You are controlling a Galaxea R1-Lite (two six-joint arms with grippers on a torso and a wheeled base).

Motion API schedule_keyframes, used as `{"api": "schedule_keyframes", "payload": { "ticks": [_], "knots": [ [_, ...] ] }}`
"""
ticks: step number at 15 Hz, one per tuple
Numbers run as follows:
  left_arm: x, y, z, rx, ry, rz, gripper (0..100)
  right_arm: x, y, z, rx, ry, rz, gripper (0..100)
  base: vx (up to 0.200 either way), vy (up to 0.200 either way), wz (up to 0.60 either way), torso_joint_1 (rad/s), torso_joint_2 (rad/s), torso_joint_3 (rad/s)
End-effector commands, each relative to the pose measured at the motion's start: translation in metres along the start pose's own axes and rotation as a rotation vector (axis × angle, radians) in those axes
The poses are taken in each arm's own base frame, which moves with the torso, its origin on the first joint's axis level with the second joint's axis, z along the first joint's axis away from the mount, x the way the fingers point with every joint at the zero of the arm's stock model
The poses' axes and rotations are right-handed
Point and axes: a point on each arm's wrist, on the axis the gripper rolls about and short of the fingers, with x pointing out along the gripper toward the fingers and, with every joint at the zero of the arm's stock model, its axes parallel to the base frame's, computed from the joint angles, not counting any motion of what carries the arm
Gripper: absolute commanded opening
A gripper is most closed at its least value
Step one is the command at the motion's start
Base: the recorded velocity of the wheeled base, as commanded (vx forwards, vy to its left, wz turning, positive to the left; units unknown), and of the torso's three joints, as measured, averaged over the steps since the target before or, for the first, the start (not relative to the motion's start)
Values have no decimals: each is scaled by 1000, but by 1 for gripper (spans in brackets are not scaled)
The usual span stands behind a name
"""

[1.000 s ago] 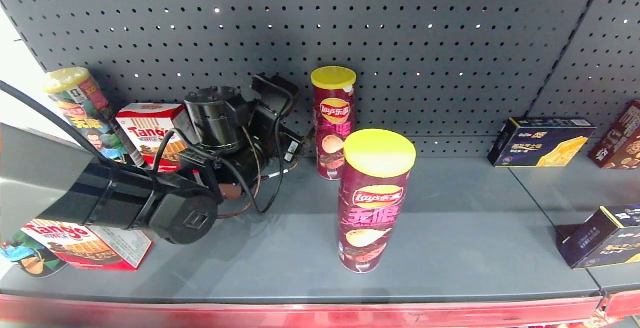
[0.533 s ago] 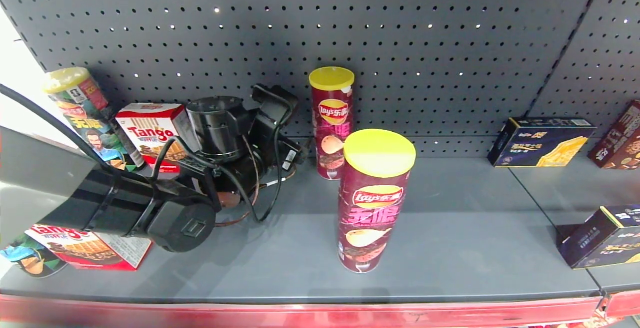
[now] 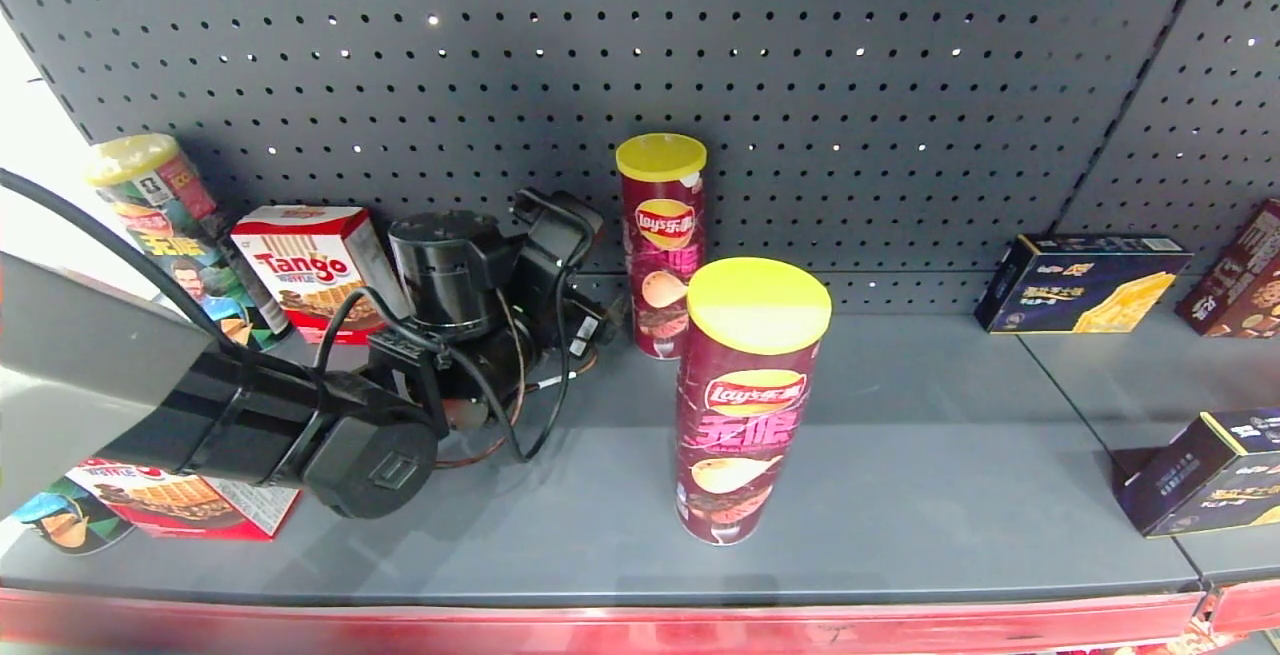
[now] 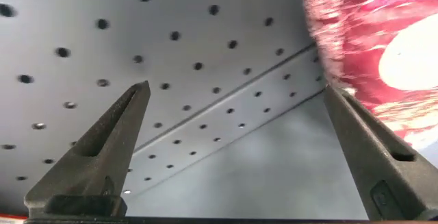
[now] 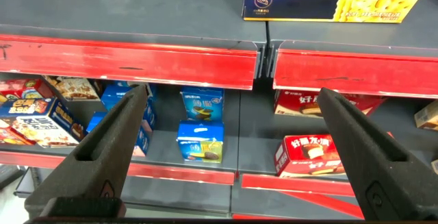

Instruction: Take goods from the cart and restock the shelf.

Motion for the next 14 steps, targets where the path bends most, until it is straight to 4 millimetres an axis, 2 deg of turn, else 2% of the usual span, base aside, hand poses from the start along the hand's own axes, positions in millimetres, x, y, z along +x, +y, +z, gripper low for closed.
{"api": "schedule_keyframes", "payload": {
  "ticks": [1, 14],
  "knots": [
    [0, -4, -2, -3, 5, -10, 100, 0, 0, 0, 0, 1, 1, 100, 0, 0, 0, 0, 0, 0],
    [1, -15, 2, -8, -5, -35, 100, 0, 0, 0, 0, 1, 1, 100, 0, 0, 0, 0, 0, 0]
  ]
}}
